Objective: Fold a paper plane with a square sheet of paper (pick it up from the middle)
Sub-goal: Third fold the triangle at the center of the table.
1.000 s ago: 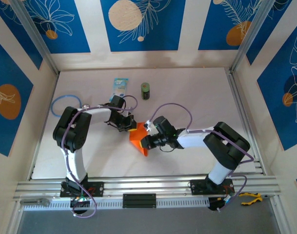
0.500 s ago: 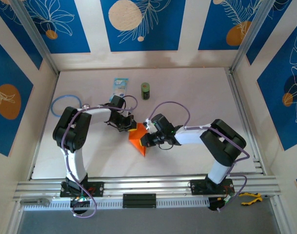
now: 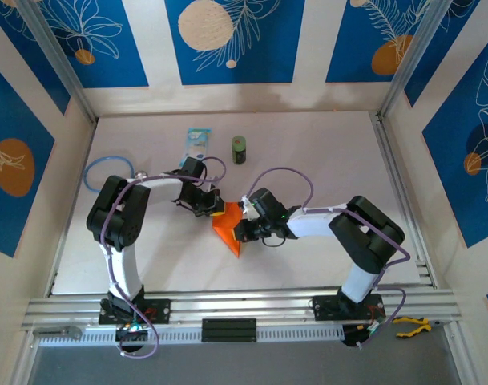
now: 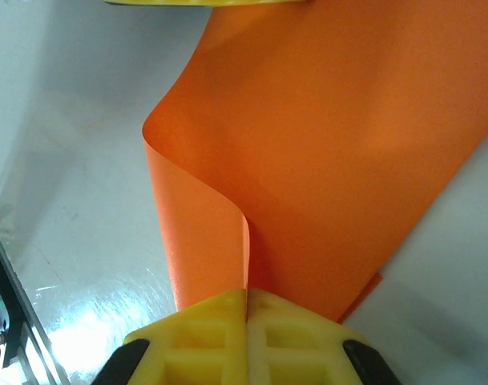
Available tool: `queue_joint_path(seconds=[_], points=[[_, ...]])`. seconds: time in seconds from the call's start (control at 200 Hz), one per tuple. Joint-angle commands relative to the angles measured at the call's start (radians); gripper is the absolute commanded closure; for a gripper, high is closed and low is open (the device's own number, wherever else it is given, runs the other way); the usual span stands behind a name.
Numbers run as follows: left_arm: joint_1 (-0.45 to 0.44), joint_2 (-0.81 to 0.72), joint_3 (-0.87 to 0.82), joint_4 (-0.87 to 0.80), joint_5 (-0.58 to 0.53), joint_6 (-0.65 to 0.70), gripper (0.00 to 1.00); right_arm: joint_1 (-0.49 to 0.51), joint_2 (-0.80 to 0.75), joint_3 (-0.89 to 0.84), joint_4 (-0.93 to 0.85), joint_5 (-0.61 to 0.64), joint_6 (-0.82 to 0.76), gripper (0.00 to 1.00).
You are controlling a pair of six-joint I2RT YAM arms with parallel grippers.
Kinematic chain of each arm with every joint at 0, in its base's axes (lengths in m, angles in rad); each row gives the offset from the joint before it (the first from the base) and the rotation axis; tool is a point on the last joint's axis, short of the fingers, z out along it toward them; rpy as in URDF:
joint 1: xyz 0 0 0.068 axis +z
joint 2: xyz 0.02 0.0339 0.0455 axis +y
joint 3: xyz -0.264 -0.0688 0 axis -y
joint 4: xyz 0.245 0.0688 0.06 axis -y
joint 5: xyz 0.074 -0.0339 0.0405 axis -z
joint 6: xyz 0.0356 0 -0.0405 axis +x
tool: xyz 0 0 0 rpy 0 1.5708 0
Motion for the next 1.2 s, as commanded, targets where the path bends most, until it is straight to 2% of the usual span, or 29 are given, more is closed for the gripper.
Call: queue_joint_path(seconds=[0.0,1.196], points=[[0.002,0.003,-0.026,-0.057,-0.049,0.007,0.92,-0.002,0.01,0.021,-0.026,0.013,0.011,0.98],[0.002,0.01,-0.024,-0.051,-0.04,-0.002,0.92,0.009,0.033,0.061,-0.087,0.029,-0.003,0.98]])
